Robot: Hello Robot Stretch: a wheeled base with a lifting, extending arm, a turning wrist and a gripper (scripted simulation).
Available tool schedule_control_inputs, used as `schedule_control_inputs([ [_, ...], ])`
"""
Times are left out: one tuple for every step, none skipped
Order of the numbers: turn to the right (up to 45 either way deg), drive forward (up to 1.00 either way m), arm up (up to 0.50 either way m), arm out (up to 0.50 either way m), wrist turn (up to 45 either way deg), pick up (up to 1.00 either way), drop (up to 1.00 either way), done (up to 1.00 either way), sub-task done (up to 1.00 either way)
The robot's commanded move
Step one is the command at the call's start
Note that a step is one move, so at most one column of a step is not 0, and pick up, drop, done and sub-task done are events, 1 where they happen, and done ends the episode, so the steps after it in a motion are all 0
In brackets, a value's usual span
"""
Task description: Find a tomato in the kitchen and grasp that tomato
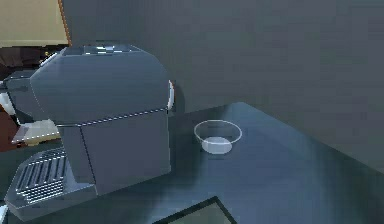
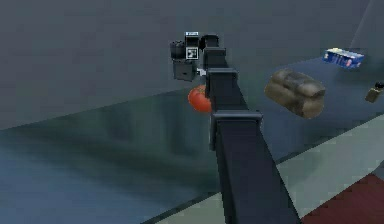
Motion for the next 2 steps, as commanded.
schedule_control_inputs([
  [0.0, 0.00, -0.10, 0.00, 0.0, 0.00, 0.00, 0.00, 0.00],
  [0.0, 0.00, 0.00, 0.00, 0.0, 1.00, 0.00, 0.00, 0.00],
])
